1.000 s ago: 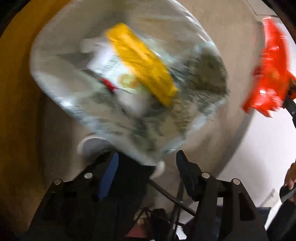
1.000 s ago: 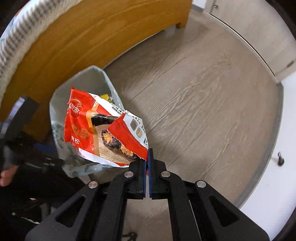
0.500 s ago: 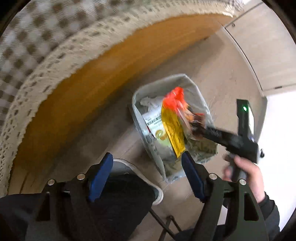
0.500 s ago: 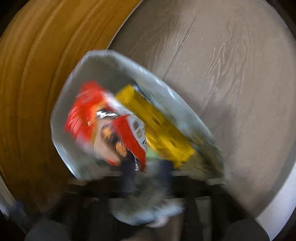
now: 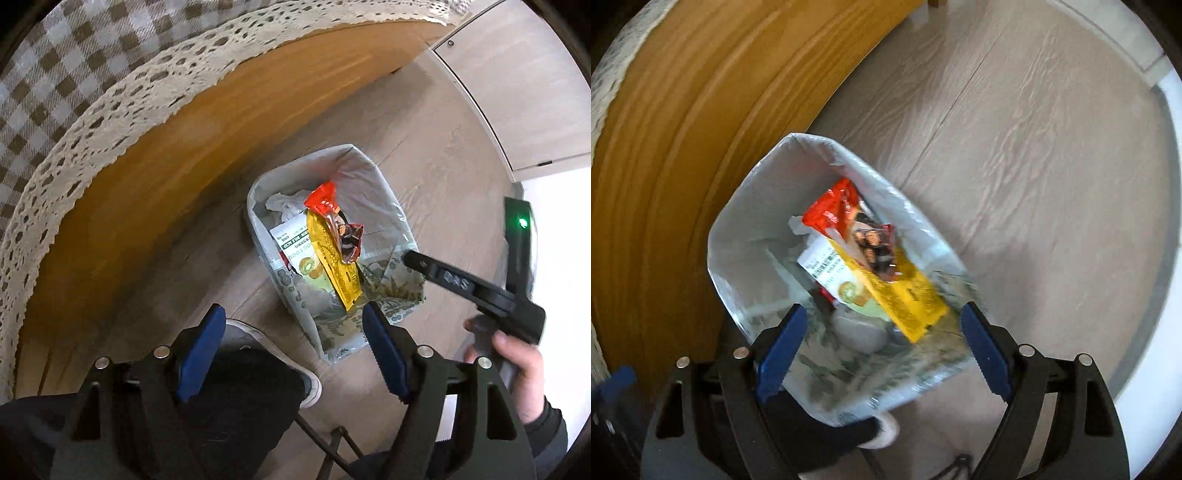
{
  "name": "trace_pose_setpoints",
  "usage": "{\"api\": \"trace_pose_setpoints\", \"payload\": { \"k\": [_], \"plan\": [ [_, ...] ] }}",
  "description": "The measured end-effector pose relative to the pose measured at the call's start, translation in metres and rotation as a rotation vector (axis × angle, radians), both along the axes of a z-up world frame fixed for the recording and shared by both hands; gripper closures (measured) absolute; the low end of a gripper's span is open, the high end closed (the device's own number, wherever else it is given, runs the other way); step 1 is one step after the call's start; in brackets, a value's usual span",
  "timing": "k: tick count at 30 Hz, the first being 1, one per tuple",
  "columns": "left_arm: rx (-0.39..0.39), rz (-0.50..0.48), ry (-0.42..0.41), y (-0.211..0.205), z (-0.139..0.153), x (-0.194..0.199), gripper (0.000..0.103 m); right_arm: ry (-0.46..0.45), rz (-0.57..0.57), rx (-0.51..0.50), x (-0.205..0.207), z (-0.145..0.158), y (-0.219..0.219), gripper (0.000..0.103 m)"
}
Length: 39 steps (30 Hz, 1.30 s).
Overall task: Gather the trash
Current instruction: 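Move both tools back over the bed toward the remaining trash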
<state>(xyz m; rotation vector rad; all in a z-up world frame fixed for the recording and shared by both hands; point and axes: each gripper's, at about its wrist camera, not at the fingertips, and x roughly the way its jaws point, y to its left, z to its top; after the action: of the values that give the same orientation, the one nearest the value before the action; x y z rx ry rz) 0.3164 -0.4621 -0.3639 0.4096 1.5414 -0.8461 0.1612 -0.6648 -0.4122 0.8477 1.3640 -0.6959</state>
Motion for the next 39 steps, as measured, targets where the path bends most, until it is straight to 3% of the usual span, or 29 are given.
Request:
{"api": "trace_pose_setpoints", "payload": {
  "k": [4,7,10,13,19,23,27,32,39],
  "plan": [
    [-0.029,0.009,-0.036,0.002,0.014,0.001,0.029,0.017,0.039,-0.06,-0.008,0.03,0.001,0.022],
    [-0.148,0.029,-0.062,0.009,0.042,0.003,0.029,-0.004,0.08,-0.125,-0.009,0.06,0.008,0.022],
    [-0.245,0.071,-0.071,0.025,0.08,0.012,0.029,-0.027,0.142,-0.195,-0.007,0.092,0.019,0.022],
    [-0.321,0.1,-0.132,0.052,0.125,0.021,0.029,-0.067,0.2,-0.267,-0.001,0.13,0.034,0.022],
    [-0.482,0.223,-0.332,0.145,0.22,0.04,0.029,-0.229,0.329,-0.401,0.036,0.212,0.079,0.022],
    [-0.514,0.33,-0.432,0.211,0.254,0.056,0.027,-0.359,0.41,-0.446,0.072,0.26,0.116,0.022],
    [-0.493,0.457,-0.508,0.274,0.271,0.077,0.027,-0.458,0.535,-0.481,0.118,0.3,0.164,0.022],
    [-0.537,0.639,-0.478,0.365,0.279,0.107,0.027,-0.532,0.666,-0.51,0.154,0.322,0.213,0.022],
    [-0.489,0.801,-0.529,0.464,0.284,0.146,0.027,-0.62,0.781,-0.481,0.211,0.341,0.247,0.022]
  ]
}}
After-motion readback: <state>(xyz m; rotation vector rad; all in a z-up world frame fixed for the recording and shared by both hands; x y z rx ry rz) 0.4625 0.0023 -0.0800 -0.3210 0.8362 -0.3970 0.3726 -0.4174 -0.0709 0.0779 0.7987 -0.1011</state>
